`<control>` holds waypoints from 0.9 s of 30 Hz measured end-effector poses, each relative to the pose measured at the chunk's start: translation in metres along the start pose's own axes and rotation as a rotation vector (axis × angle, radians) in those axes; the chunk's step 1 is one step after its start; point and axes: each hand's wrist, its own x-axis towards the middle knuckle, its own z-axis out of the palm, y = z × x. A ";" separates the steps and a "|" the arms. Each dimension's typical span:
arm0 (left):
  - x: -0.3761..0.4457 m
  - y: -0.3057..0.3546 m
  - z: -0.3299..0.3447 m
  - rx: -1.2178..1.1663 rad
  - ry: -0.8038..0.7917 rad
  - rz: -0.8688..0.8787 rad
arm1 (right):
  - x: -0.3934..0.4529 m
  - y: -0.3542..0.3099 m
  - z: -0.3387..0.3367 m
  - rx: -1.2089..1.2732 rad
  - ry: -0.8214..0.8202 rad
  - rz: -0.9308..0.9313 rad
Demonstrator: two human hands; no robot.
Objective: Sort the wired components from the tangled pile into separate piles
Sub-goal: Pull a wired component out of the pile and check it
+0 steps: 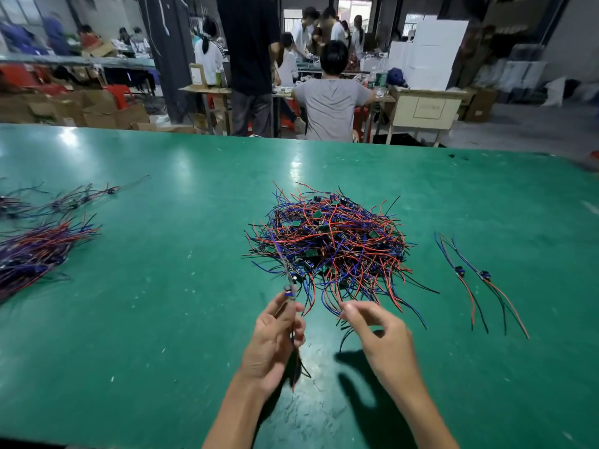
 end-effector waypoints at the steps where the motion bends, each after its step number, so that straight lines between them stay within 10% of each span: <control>1: -0.002 0.005 0.003 0.154 -0.036 0.016 | -0.003 -0.007 0.006 0.141 -0.100 0.016; 9: -0.003 0.033 0.022 1.052 -0.064 0.306 | 0.000 -0.015 0.023 0.485 0.021 0.119; 15: -0.009 0.013 0.005 1.188 0.019 0.207 | 0.002 0.012 0.023 0.459 -0.130 0.242; 27: -0.012 -0.002 -0.003 1.199 0.125 0.157 | -0.002 0.037 0.027 0.550 0.146 0.204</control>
